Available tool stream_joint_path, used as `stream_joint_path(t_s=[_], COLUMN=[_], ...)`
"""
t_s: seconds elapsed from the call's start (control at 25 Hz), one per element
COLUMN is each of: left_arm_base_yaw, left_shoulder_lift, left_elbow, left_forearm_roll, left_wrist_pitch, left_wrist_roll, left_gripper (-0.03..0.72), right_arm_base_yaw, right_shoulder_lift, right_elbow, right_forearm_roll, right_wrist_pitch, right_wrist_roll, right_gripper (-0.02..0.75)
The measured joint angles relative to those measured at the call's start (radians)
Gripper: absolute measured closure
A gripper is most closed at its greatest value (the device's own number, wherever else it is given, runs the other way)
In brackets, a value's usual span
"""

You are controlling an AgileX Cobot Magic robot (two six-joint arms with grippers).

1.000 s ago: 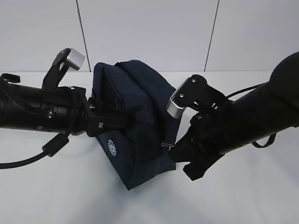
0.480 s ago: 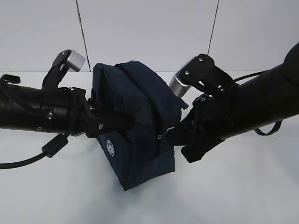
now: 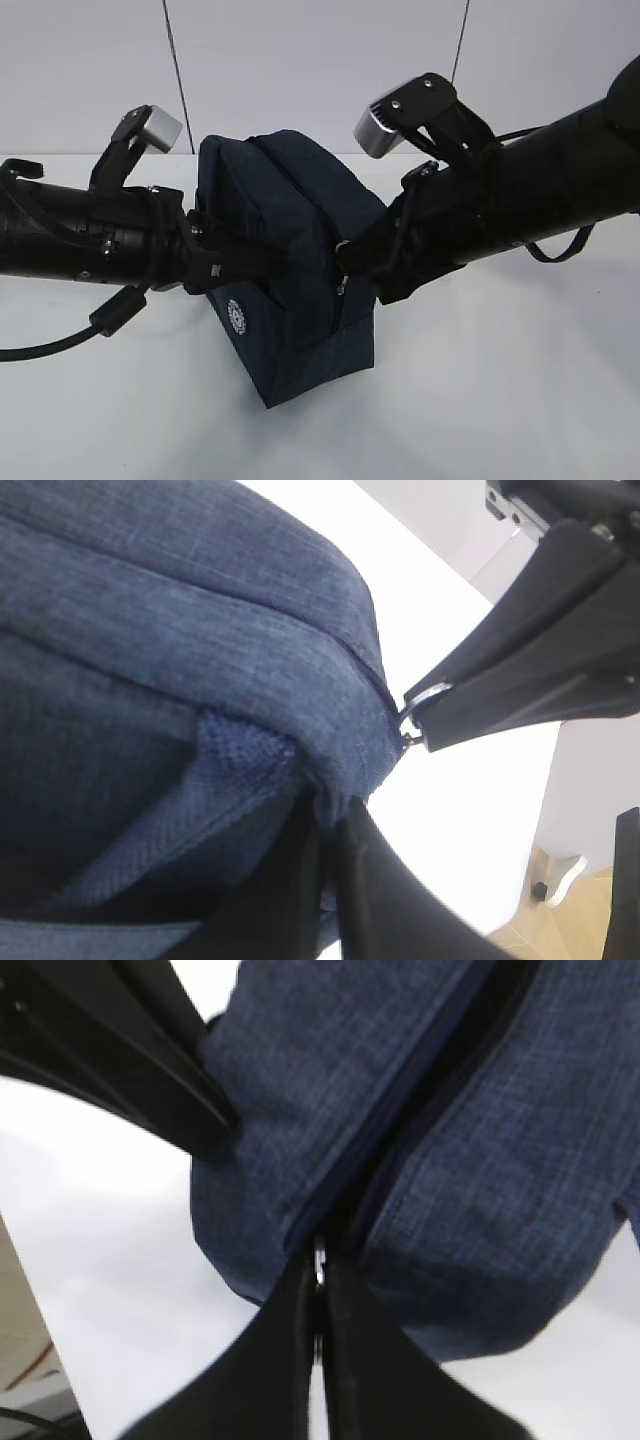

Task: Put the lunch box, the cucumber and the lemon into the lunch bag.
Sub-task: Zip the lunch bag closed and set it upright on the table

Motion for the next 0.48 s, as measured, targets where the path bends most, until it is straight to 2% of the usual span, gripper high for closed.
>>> stream_joint_path(t_s=[0.48], left_arm_base_yaw=[0.000], left_shoulder_lift=[0.000], left_elbow=[0.000], left_forearm_roll=[0.000], left_wrist_pitch=[0.000], left_wrist_roll=[0.000], left_gripper=[0.693], right_arm_base_yaw=[0.000], right_shoulder_lift=[0.000], right_elbow=[-0.013], right_forearm_roll=[0.116], right_wrist_pitch=[0.008], right_wrist_roll=[0.002], right_gripper=[0.730])
